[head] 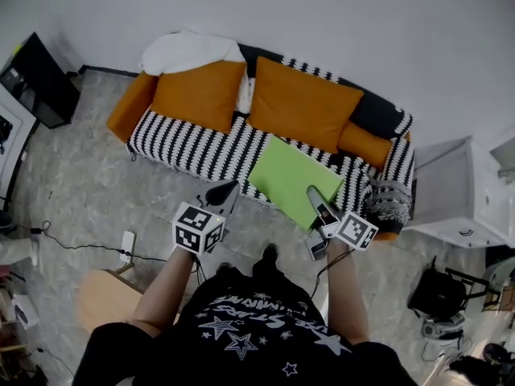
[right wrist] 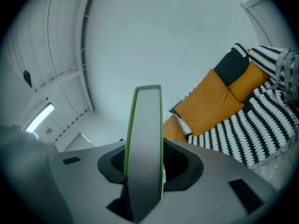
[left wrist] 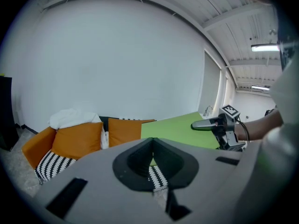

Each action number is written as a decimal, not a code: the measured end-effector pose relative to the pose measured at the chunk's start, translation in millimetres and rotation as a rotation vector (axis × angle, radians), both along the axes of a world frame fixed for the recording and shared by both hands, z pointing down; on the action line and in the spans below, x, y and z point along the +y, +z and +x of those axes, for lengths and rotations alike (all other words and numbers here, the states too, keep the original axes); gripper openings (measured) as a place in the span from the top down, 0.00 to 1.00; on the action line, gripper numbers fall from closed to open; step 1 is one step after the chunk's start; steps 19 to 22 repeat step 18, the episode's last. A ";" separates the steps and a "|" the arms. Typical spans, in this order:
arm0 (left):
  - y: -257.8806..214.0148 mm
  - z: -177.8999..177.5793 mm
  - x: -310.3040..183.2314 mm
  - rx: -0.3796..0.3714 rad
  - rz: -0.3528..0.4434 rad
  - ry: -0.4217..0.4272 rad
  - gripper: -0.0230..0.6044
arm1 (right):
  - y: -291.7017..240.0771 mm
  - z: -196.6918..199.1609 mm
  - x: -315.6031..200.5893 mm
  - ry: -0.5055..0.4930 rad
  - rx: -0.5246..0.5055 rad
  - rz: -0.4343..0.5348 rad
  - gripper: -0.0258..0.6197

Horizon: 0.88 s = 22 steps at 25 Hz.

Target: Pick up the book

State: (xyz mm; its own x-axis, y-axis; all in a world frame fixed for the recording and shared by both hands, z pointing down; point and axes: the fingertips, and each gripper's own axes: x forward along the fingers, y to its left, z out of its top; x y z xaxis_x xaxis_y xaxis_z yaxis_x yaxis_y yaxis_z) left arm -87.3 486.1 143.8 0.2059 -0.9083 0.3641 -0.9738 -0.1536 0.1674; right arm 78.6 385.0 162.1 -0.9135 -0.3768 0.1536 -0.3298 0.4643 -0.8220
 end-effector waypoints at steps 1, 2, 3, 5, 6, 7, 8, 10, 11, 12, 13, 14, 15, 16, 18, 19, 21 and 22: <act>-0.2 -1.5 4.7 0.002 0.003 -0.001 0.96 | 0.0 -1.1 4.8 0.003 0.001 -0.001 0.73; -0.6 -3.1 9.4 0.004 0.006 -0.001 0.96 | 0.1 -2.0 10.1 0.007 0.003 -0.006 0.73; -1.0 -4.6 13.8 0.006 0.009 -0.001 0.96 | -0.1 -2.9 15.7 0.010 0.006 -0.008 0.73; -1.4 -7.2 21.3 0.011 0.012 0.002 0.96 | -1.7 -4.8 25.9 0.005 0.012 0.003 0.73; -1.4 -8.2 23.4 0.013 0.012 0.004 0.96 | -2.2 -5.3 29.7 0.001 0.015 0.010 0.73; -1.5 -9.0 24.5 0.015 0.012 0.006 0.96 | -2.3 -5.3 32.4 -0.002 0.019 0.016 0.73; -1.8 -9.7 24.9 0.016 0.013 0.009 0.96 | -2.0 -5.0 34.5 -0.001 0.022 0.017 0.73; -2.9 -11.2 26.9 0.016 0.020 0.014 0.96 | -1.3 -4.6 38.9 0.007 0.026 0.013 0.73; -3.4 -12.0 28.9 0.016 0.023 0.017 0.96 | -1.6 -4.8 41.9 0.014 0.025 0.009 0.73; -3.9 -12.8 31.4 0.017 0.026 0.019 0.96 | -2.3 -5.2 45.1 0.019 0.025 0.009 0.73; -4.0 -13.7 34.4 0.018 0.027 0.021 0.96 | -3.3 -5.8 48.4 0.021 0.026 0.014 0.73; -3.8 -14.6 37.5 0.019 0.027 0.024 0.96 | -4.0 -6.8 52.1 0.021 0.027 0.020 0.73; -3.2 -15.5 40.9 0.019 0.026 0.027 0.96 | -4.1 -7.9 56.1 0.020 0.029 0.024 0.73; -2.2 -16.5 44.4 0.019 0.023 0.030 0.96 | -3.7 -9.4 60.7 0.019 0.030 0.024 0.73; 0.1 -18.4 51.6 0.020 0.017 0.035 0.96 | -2.2 -12.4 70.4 0.015 0.033 0.023 0.73; 0.1 -18.4 51.6 0.020 0.017 0.035 0.96 | -2.2 -12.4 70.4 0.015 0.033 0.023 0.73; 0.1 -18.4 51.6 0.020 0.017 0.035 0.96 | -2.2 -12.4 70.4 0.015 0.033 0.023 0.73; 0.1 -18.4 51.6 0.020 0.017 0.035 0.96 | -2.2 -12.4 70.4 0.015 0.033 0.023 0.73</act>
